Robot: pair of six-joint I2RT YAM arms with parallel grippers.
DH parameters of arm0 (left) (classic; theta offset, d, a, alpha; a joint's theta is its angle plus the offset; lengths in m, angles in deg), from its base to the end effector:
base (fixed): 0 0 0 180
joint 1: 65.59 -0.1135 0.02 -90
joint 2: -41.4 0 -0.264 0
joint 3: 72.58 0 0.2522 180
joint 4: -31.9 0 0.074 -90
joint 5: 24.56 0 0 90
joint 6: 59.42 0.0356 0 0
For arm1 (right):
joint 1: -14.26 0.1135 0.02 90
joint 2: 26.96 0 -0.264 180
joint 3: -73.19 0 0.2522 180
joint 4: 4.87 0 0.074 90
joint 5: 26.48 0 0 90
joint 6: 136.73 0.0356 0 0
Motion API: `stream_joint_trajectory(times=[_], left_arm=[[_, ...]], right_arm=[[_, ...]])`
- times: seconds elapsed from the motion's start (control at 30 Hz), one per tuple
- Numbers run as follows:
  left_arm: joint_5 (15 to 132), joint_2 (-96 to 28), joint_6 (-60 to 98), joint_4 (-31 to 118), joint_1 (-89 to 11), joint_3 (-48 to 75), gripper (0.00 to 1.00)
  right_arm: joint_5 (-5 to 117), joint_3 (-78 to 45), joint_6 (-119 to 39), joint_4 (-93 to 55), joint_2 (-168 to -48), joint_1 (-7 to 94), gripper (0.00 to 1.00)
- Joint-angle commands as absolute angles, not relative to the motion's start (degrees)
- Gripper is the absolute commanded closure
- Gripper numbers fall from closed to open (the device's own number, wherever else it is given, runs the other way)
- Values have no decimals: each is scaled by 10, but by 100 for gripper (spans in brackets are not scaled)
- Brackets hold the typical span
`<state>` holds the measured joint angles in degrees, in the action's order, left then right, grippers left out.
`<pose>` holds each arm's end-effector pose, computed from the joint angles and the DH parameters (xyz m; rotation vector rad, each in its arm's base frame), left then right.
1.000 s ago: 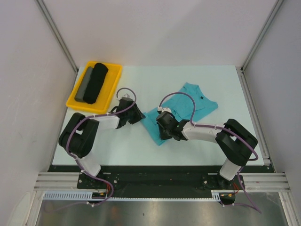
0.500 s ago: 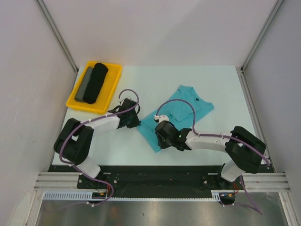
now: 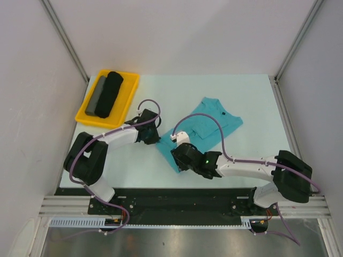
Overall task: Roll the t-shirts
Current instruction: Roll the T-shirt to the center of the board.
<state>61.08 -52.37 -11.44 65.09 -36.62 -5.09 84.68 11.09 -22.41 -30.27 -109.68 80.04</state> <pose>0.2805 -0.1522 0.1709 -0.3278 2.6243 -0.3371 0.1336 0.2656 0.2094 -0.6595 2.2384 0.3580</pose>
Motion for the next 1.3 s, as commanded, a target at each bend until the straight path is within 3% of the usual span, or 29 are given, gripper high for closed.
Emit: stream_joint_trajectory(times=[0.0,0.27,0.5,0.73,1.03,1.27], left_arm=[[608,-531,-96,669,-363,-23,93],[609,-539,-90,679,-363,-10,93],[612,-543,-89,677,-364,-8,93],[614,-543,-91,678,-364,-6,92],[619,-546,-91,675,-364,-4,89],[627,-541,-90,676,-363,8,80]], right_arm=[[914,52,-283,-293,-1136,833,50],[998,-71,-323,-338,-1275,881,32],[1058,-107,-325,-369,-1345,890,28],[1052,-106,-307,-375,-1371,891,33],[1048,-104,-270,-403,-1359,878,58],[927,-51,-253,-357,-1301,828,61]])
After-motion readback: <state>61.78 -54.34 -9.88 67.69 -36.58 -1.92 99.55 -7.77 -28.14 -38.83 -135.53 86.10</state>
